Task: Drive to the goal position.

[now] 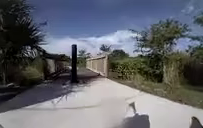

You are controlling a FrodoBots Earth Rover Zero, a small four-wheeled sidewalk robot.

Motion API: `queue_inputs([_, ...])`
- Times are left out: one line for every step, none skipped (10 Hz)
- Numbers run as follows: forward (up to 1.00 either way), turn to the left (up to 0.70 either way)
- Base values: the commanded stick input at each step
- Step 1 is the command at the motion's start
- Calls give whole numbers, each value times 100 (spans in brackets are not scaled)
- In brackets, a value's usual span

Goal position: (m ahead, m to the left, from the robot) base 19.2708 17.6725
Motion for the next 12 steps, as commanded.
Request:
queue_inputs([85,0])
queue_inputs([85,0])
queue_inputs([85,0])
queue_inputs([85,0])
queue_inputs([85,0])
queue_inputs([85,0])
queue_inputs([85,0])
queue_inputs([85,0])
queue_inputs([85,0])
queue_inputs([85,11])
queue_inputs([85,34])
queue_inputs([85,34])
